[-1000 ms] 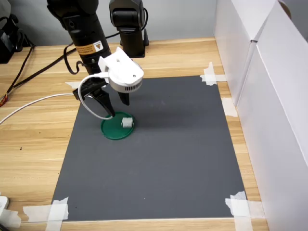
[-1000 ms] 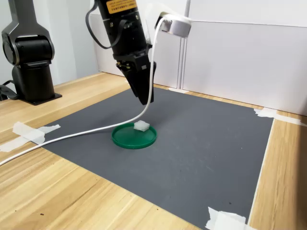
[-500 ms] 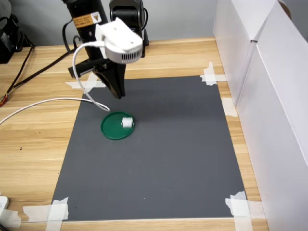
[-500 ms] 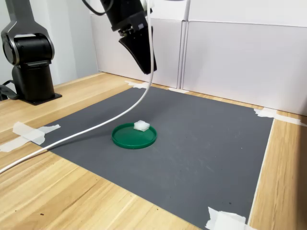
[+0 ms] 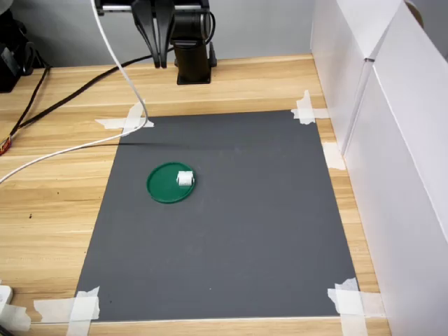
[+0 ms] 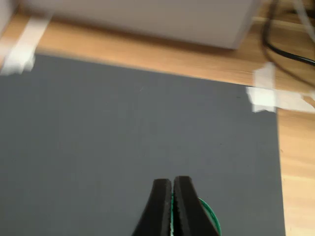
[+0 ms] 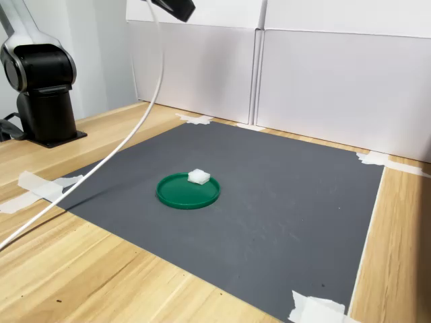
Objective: Grasp a white terminal and put it in the green lid.
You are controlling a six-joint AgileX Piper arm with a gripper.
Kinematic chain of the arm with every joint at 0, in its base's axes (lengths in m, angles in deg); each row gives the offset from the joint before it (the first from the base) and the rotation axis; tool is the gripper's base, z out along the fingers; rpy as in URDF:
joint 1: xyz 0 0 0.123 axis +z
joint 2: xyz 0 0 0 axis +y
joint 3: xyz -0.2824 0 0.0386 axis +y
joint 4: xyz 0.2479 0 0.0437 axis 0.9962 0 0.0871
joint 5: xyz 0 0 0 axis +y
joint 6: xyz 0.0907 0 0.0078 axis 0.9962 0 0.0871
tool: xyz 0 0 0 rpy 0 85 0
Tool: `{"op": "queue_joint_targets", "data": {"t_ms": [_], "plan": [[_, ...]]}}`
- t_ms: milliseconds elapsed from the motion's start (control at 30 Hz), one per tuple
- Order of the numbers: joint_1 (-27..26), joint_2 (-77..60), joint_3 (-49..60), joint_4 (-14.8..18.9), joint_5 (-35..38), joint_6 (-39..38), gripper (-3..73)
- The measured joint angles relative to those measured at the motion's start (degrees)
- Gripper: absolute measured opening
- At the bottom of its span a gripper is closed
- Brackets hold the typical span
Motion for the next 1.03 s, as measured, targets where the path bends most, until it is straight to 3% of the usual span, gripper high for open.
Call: {"op": "queue_joint_targets", "data": {"t_ms": [200, 467, 1033], "plan": [[0.0, -10.87, 10.24, -8.71, -8.03, 18.12, -1.5], [0.0, -25.06, 21.81, -13.13, -9.37, 21.14, -1.5], [0.0, -37.83, 32.04, -13.77, -6.01, 21.08, -1.5]]}}
